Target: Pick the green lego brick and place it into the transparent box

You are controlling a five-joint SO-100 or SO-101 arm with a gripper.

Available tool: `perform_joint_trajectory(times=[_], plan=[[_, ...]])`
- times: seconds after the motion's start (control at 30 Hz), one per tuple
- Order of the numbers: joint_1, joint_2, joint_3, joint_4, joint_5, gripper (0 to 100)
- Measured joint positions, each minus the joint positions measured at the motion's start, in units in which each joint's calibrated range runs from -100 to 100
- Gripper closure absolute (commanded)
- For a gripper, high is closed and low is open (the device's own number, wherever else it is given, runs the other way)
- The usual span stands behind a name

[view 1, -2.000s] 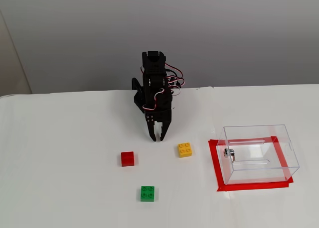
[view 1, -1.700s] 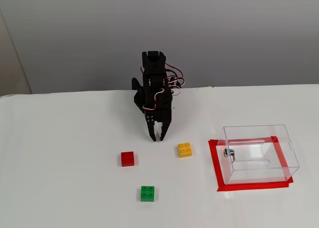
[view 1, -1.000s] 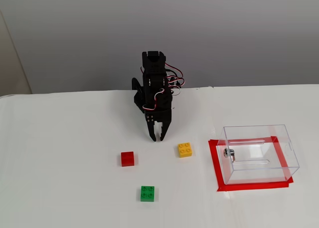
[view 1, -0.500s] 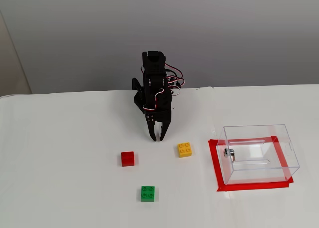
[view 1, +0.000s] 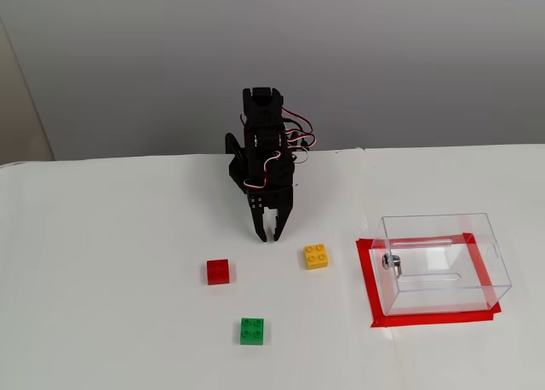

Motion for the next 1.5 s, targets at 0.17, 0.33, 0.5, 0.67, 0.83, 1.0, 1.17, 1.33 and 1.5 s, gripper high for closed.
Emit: perform_joint_trajectory(times=[0.17, 0.33, 0.5, 0.67, 0.83, 1.0, 1.17, 1.33, 1.5], plan=[[0.0, 0.0, 0.0, 0.0, 0.0, 93], [0.0, 0.0, 0.0, 0.0, 0.0, 93], [0.0, 0.0, 0.0, 0.0, 0.0, 93], [0.4, 1.2, -1.9, 0.0, 0.0, 93], [0.2, 8.6, -8.1, -3.5, 0.1, 93], [0.2, 19.9, -16.0, -10.8, 0.2, 93], [0.2, 31.2, -26.3, -12.3, 0.0, 93], [0.2, 41.4, -36.2, -12.3, 0.0, 93], [0.2, 52.0, -46.2, -12.3, -0.1, 93]])
